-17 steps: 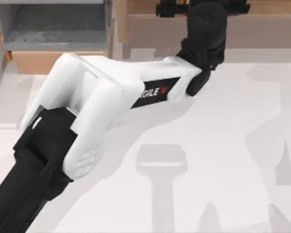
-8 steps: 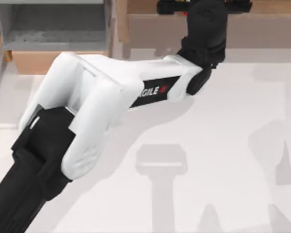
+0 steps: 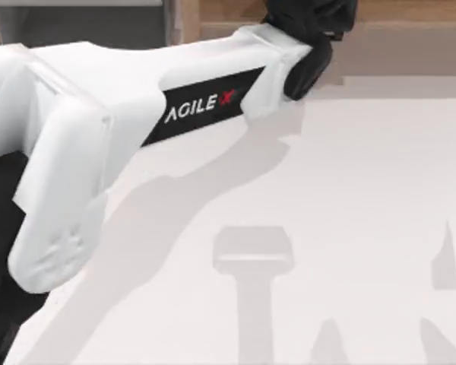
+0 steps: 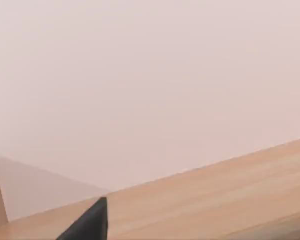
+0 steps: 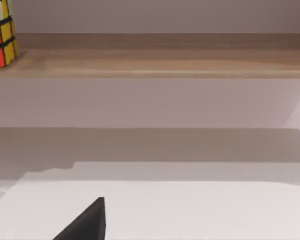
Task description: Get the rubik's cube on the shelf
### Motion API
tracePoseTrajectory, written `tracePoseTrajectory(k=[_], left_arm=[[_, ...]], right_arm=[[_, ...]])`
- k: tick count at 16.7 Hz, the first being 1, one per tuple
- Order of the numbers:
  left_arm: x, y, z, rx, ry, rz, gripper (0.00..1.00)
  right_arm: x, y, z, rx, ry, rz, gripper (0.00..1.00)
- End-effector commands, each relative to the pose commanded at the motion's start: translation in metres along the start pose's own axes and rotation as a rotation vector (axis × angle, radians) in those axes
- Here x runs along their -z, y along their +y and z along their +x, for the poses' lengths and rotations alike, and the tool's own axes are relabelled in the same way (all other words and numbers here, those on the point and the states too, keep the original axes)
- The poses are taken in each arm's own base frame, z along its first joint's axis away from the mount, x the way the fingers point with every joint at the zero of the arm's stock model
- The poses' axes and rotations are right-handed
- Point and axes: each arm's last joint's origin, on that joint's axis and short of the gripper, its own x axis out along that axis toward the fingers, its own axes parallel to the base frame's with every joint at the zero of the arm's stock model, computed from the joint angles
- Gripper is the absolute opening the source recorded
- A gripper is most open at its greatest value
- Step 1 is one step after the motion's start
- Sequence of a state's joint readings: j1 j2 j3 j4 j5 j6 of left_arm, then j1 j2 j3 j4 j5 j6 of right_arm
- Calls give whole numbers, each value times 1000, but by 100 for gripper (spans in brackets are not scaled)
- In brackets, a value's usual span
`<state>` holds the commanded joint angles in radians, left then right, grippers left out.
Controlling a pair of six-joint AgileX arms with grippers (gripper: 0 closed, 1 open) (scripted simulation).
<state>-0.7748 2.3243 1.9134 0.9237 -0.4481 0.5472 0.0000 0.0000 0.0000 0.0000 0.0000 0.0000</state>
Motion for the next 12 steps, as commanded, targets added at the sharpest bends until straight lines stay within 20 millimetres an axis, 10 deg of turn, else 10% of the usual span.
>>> tracePoseTrajectory(k=[6, 12], left_arm=[[-42, 172, 29, -176, -212, 486, 100], [-26, 352, -10, -353, -211, 1121, 100]], right_arm=[[0, 0, 0, 0, 0, 0, 100], [0, 0, 0, 0, 0, 0, 100]])
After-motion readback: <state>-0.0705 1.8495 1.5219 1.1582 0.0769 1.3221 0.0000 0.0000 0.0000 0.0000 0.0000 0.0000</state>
